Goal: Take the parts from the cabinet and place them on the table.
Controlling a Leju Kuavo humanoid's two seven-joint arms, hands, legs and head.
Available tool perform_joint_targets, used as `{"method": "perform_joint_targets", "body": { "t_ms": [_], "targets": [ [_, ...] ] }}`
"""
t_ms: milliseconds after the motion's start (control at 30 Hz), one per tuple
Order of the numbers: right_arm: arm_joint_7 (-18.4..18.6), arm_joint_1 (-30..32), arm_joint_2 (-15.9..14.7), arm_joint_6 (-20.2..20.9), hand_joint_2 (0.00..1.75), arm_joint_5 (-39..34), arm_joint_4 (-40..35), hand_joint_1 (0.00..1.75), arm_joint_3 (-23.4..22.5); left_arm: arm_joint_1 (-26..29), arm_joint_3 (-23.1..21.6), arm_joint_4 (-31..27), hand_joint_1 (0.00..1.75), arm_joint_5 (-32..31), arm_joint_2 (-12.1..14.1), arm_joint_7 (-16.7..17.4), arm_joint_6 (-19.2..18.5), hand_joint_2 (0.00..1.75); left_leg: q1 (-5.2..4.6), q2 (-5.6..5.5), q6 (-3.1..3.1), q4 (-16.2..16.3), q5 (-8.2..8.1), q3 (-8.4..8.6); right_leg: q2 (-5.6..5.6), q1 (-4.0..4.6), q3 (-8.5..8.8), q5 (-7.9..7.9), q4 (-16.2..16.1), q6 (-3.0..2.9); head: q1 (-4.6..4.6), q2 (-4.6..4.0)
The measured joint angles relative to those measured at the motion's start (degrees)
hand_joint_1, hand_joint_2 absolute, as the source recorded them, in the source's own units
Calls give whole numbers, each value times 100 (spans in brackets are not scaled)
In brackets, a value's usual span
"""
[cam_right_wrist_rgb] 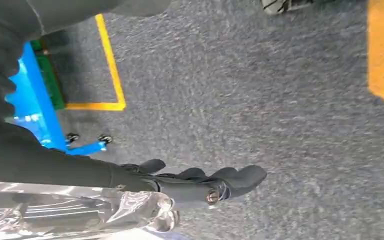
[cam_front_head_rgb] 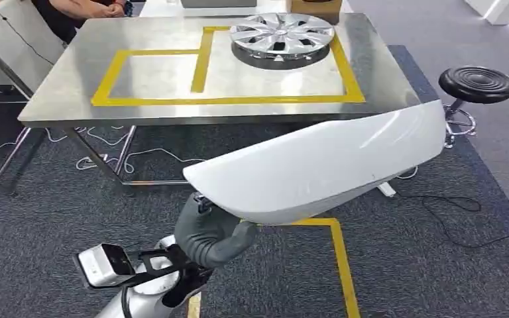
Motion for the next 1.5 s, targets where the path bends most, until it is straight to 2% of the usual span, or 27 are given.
{"method": "perform_joint_targets", "body": {
  "t_ms": [67, 100, 200, 233, 267, 367, 400, 433, 467, 533, 567, 600, 700, 733, 767, 800, 867, 900, 1033, 1100, 1200, 1233, 1267, 1333, 1400, 1433, 1500],
  "targets": [
    [0, 14, 2, 0, 175, 4, 0, 0, 2, -8, 2, -4, 162, -4, -7, 0, -7, 175, 8, 35, -76, 71, -30, 50, 13, -40, 118, -7, -31, -98, 2, 0],
    [-11, 12, 2, 0, 175, 11, 0, 0, 2, -19, 2, -4, 162, -4, -7, 0, -15, 175, 7, 47, -111, 295, -108, -78, 4, -45, 179, -56, -33, -138, -75, 0],
    [-11, 16, 2, -2, 175, 11, 0, 0, 2, 19, 2, -4, 162, 79, 13, 0, -70, 175, 18, 51, -161, 1641, -583, -963, -18, -45, 330, -134, -27, -162, -76, 0],
    [-11, 25, 0, -4, 175, 11, 0, 0, 2, 29, 9, -2, 162, 182, 11, 0, -138, 175, 18, 51, -156, 1860, -529, -1207, -6, -44, 390, -195, -27, -158, -79, 0],
    [-9, 30, 0, -7, 175, 11, 0, 0, 2, 37, 17, -2, 162, 271, 9, 0, -199, 175, 18, 52, -143, 1779, -303, -1272, 8, -44, 468, -260, -29, -155, -77, 0],
    [-9, 37, 2, -7, 175, 26, 0, 0, 4, 55, 61, -4, 162, 341, 2, 0, -262, 175, 6, 53, -50, 556, 765, -932, 48, -43, 768, -505, -33, -86, -81, 0],
    [-9, 47, 2, -9, 175, 28, 2, 0, 4, 64, 77, -4, 162, 341, 2, 0, -275, 175, -26, 62, -1, 281, 900, -859, 45, -10, 756, -599, -37, -60, -81, 0],
    [-11, 40, 2, -17, 175, 33, 0, 0, 7, 83, 92, -4, 162, 339, -9, 0, -280, 175, -7, 67, 18, 184, 750, -779, 63, 4, 795, -666, -21, -23, -96, 0],
    [-11, 21, 0, -24, 175, 31, 0, 0, 7, 93, 100, -7, 162, 337, -13, 0, -282, 175, -22, 59, 25, 227, 708, -801, 43, -7, 818, -693, -78, 0, -44, 0],
    [-15, -1, 2, -24, 175, 31, 0, 0, 7, 97, 131, -7, 162, 323, -24, 0, -282, 175, -35, 41, 99, 198, 642, -772, 16, -17, 924, -721, -206, 59, -50, 0],
    [-11, -7, 0, -26, 175, 28, 0, 0, 9, 105, 144, -9, 162, 317, -42, 0, -280, 175, 18, 40, 126, 149, 621, -700, 17, -28, 998, -772, -230, 93, -46, 2],
    [-11, -17, 0, -28, 175, 31, 0, 0, 9, 105, 155, -13, 162, 313, -42, 0, -269, 175, 20, 43, 169, 143, 575, -648, 16, -14, 935, -841, -26, 114, -31, 0],
    [7, -14, 2, -28, 175, 26, 0, 0, 11, 120, 197, -13, 162, 328, -42, 0, -168, 175, 17, 40, 213, 144, 480, -596, 16, -25, 26, -1406, 1414, 168, 2, 0],
    [13, -4, 2, -28, 175, 26, 0, 0, 11, 127, 214, -13, 162, 330, -39, 0, -159, 175, 17, 22, 210, 145, 451, -570, 18, -23, -198, -1420, 1676, 180, 11, 0],
    [20, 13, 2, -28, 175, 13, 0, 0, 7, 135, 236, -11, 162, 330, -39, 0, -153, 175, 18, 0, 203, 144, 423, -528, 17, -26, -298, -1254, 1663, 182, 2, 0],
    [20, 24, 0, -28, 175, 13, 0, 0, 7, 142, 258, -11, 162, 332, -39, 0, -151, 175, 20, -13, 187, 145, 385, -470, 17, -27, -275, -906, 1371, 169, 13, 0],
    [20, 20, 0, -30, 175, 13, 0, 0, 7, 149, 280, -13, 162, 332, -42, 0, -149, 175, 32, -21, 138, 149, 321, -358, 15, -30, -18, -152, 395, 155, 17, 0],
    [20, 25, 0, -28, 175, 9, 0, 0, 7, 151, 284, -11, 162, 337, -42, 0, -144, 175, 24, -24, 102, 152, 297, -333, 28, -23, 66, -92, 183, 161, 13, 0],
    [17, 33, 0, -26, 175, -4, 0, 0, 4, 154, 295, -13, 162, 341, -42, 0, -136, 175, 0, -26, 9, 149, 324, -349, 65, 10, 75, -89, 105, 18, -2, 0],
    [5, 25, 2, -26, 175, 0, 0, 0, 4, 153, 295, -22, 162, 341, -42, 0, -138, 175, -5, 7, -53, 254, 197, -387, 55, -35, 114, -60, 56, -59, -23, 0],
    [0, 15, 2, -26, 175, 0, 0, 0, 4, 154, 297, -24, 162, 334, -37, 0, -140, 175, 18, 30, -119, 1462, -402, -958, 29, -34, 117, -69, 57, -107, -70, 0],
    [-2, 19, 2, -26, 175, 0, 0, 0, 4, 157, 304, -24, 162, 326, -35, 0, -140, 175, 18, 31, -126, 1837, -494, -1149, 21, -33, 118, -70, 58, -108, -72, 0],
    [-4, 19, 0, -26, 175, 2, 0, 0, 4, 158, 312, -24, 162, 321, -35, 0, -138, 175, 19, 31, -125, 1880, -423, -1187, 20, -33, 127, -74, 58, -112, -68, 0],
    [-11, 13, 2, -26, 175, 4, 0, 0, 4, 159, 319, -24, 162, 313, -37, 0, -138, 175, 19, 32, -96, 1332, 0, -919, 31, -34, 157, -86, 58, -111, -70, 0],
    [-11, 8, 2, -24, 175, 11, 0, 0, 4, 158, 321, -26, 162, 288, -37, 0, -146, 175, 18, 49, -50, 358, 412, -400, 45, -37, 203, -119, 57, -71, -74, 0],
    [-11, 3, 2, -24, 175, 22, 0, 0, 4, 157, 319, -26, 162, 245, -39, 0, -190, 175, 1, 58, -40, 178, 297, -299, 51, 9, 179, -146, 80, -29, -72, 0],
    [-4, 0, 2, 0, 175, 55, 0, 0, 11, 156, 295, -66, 162, 65, -39, 0, -368, 175, 2, 31, 33, 89, 168, -314, 42, -3, 216, -151, 9, 36, -67, 0]
  ]
}}
